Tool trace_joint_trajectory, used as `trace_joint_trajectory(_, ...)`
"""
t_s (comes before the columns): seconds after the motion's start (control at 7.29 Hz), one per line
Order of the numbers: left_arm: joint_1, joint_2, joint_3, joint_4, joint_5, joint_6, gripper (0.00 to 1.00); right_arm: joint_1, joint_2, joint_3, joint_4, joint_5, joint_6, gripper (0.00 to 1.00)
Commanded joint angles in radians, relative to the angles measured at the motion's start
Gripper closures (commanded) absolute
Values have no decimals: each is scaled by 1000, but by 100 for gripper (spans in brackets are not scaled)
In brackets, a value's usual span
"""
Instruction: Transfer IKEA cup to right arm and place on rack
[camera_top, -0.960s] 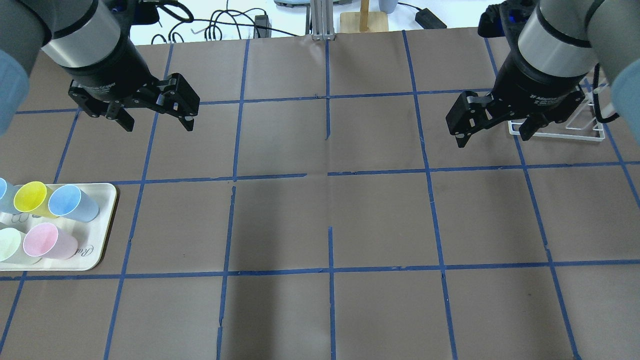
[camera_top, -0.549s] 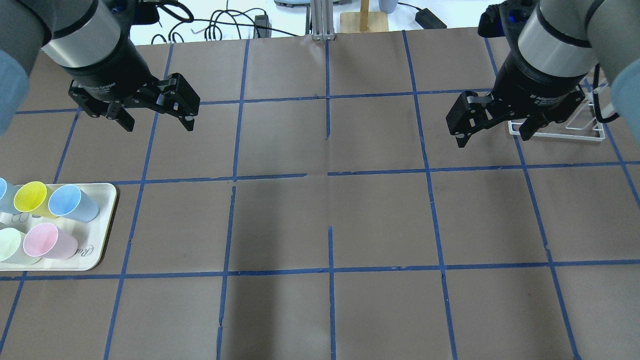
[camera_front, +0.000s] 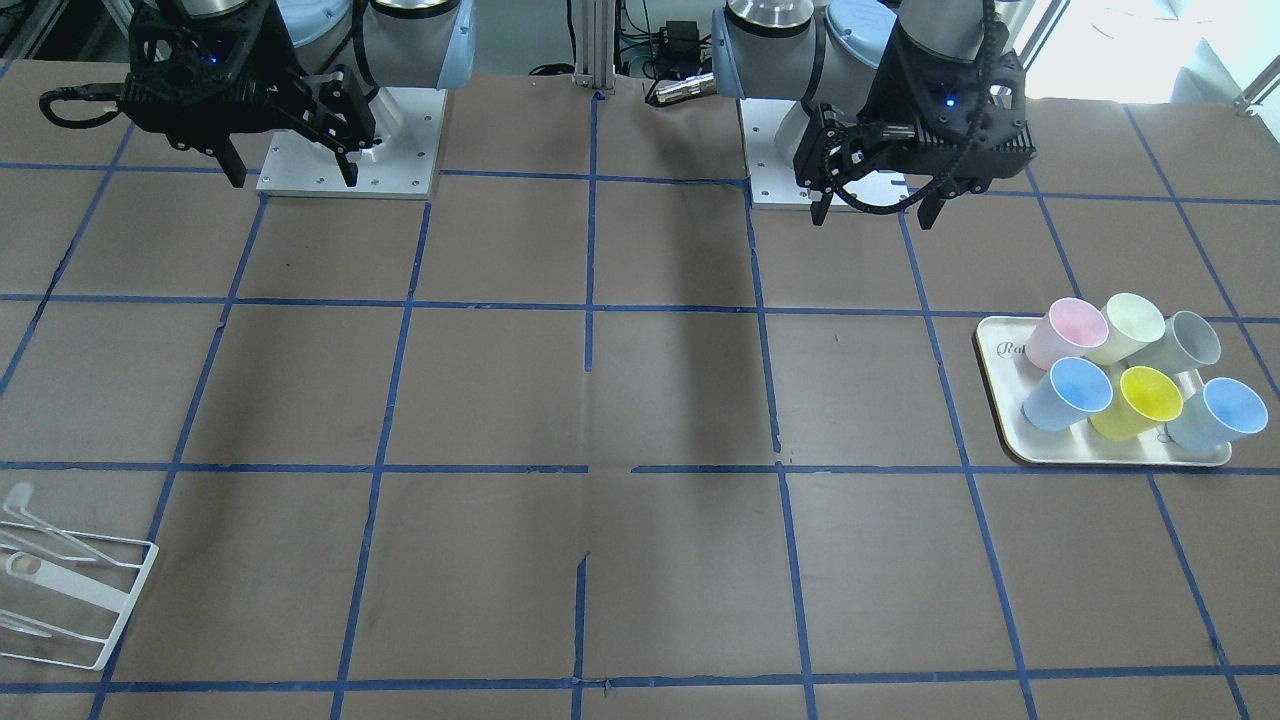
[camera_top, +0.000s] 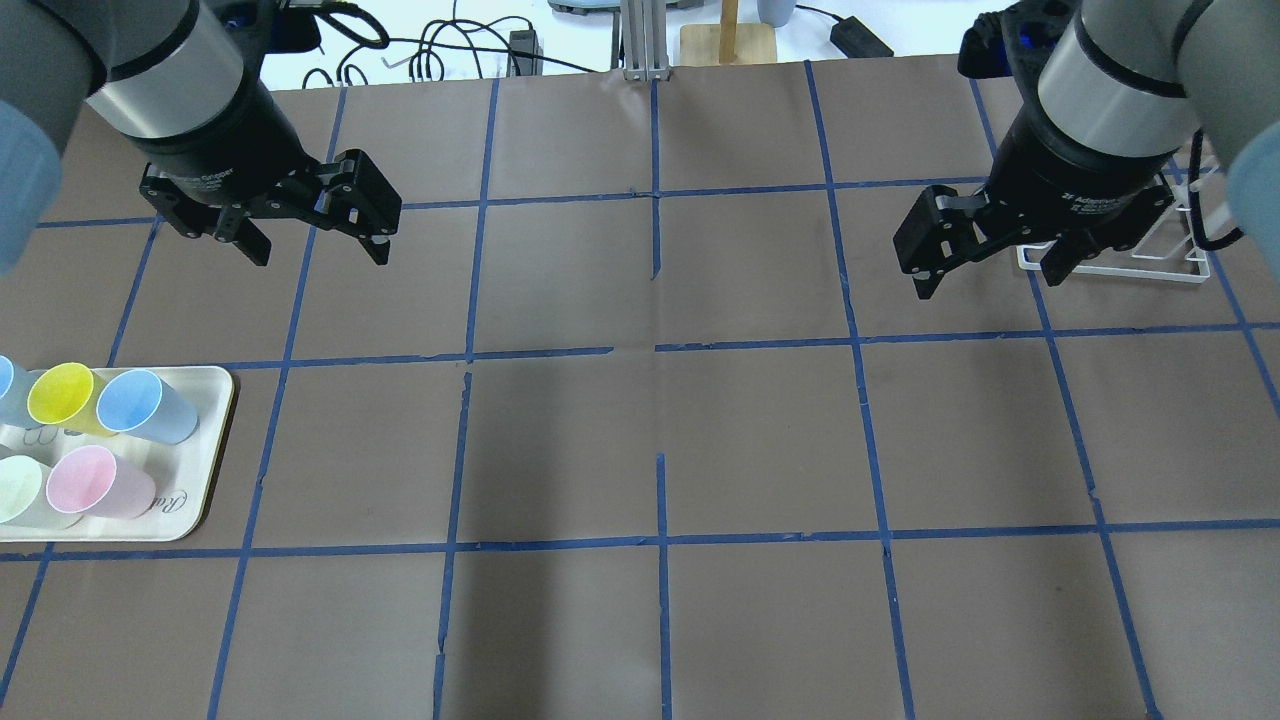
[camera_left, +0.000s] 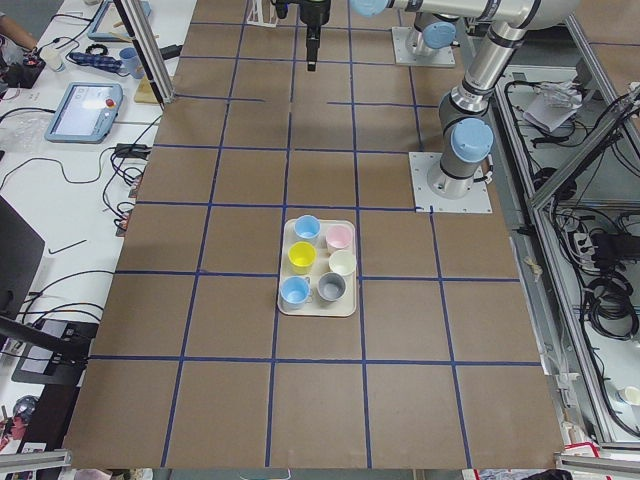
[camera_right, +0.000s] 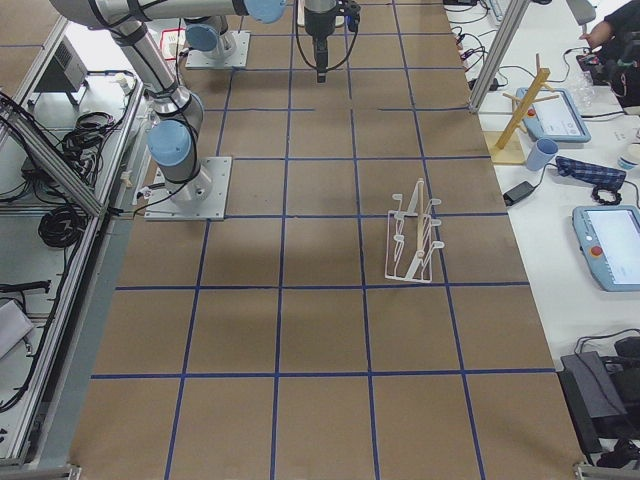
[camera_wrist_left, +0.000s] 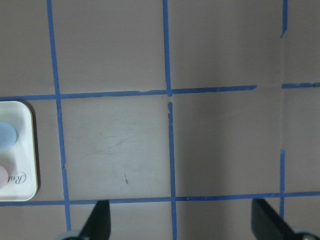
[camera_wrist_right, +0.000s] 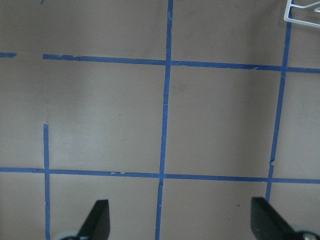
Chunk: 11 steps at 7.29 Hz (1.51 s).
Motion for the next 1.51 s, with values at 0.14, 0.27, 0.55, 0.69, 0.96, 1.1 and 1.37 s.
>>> trace_joint_trajectory(0.14,0,-7,3,0,-1,1,0,1,-2,0,-3,7,-6,0)
trace_joint_trajectory(0.27,2,-6,4,0,-1,1,0,1,-2,0,-3,7,-8,0)
trace_joint_trajectory(0.55,3,-6,4,0,1,1,0,0,0,-14,2,4,-3,0)
trace_joint_trajectory(0.69,12,-7,4,0,1,3,0,1,-2,-12,2,6,0,0)
trace_joint_trajectory(0.96,55,3,-21,-2,4,179,0,3,-3,-14,2,10,1,0)
trace_joint_trajectory(1.1,155,3,-32,-9,-1,319,0,3,-3,-12,3,48,1,0)
trace_joint_trajectory(1.37,369,-12,-58,-5,-53,578,0,0,9,0,-1,101,-20,0)
